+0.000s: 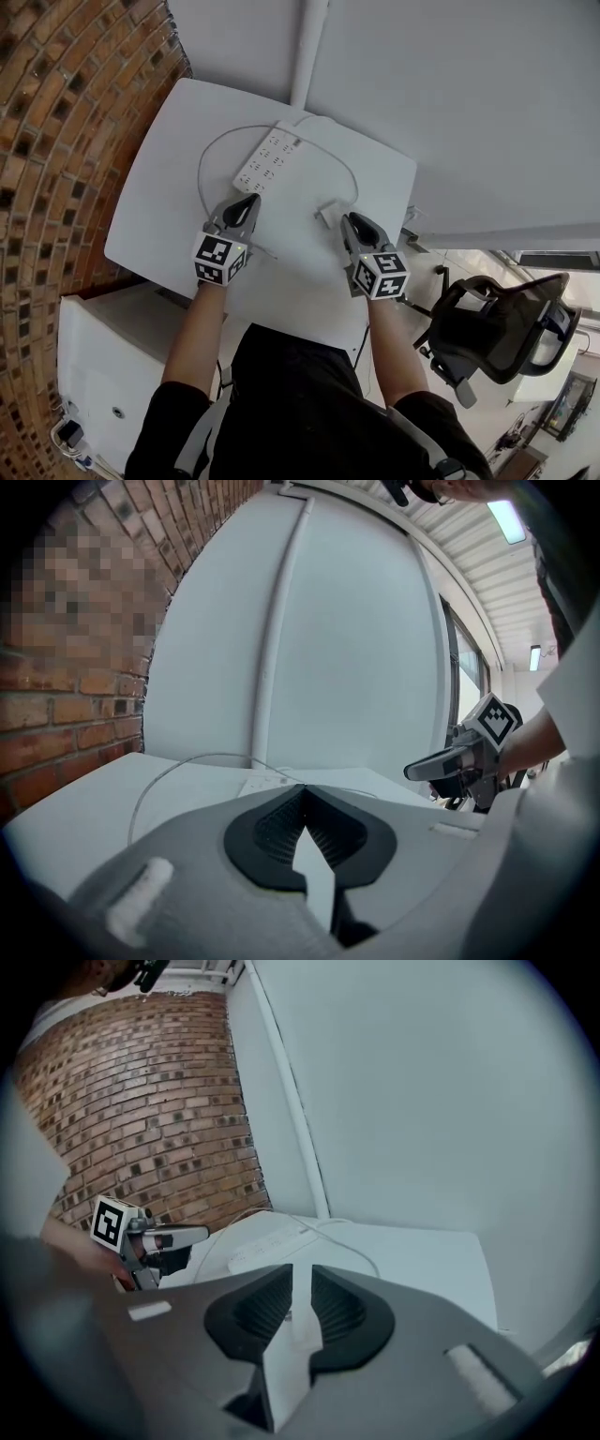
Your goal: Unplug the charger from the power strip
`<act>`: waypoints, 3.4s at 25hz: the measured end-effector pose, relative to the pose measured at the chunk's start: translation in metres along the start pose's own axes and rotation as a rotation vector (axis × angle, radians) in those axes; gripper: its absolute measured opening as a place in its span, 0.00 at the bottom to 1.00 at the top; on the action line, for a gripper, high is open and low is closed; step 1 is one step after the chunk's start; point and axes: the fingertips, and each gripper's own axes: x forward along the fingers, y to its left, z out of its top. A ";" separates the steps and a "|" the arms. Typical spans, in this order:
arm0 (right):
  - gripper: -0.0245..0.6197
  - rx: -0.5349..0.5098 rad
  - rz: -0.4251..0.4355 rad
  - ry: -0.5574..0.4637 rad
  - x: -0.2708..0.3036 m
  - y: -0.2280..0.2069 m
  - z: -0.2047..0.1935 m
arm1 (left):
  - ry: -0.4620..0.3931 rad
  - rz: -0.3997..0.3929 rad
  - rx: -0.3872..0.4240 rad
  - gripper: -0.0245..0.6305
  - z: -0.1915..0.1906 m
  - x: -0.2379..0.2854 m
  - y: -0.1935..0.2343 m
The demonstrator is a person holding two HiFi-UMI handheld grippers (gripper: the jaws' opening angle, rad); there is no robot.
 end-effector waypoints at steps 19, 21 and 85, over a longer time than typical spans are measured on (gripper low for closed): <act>0.05 -0.083 0.028 -0.158 -0.159 0.027 -0.030 | -0.112 0.025 -0.054 0.04 -0.007 -0.107 -0.134; 0.05 -0.078 0.015 -0.176 -0.188 0.019 -0.038 | -0.132 0.022 -0.082 0.04 -0.007 -0.116 -0.160; 0.04 -0.208 0.010 -0.396 -0.339 0.096 -0.043 | -0.365 0.097 0.050 0.04 0.031 -0.294 -0.247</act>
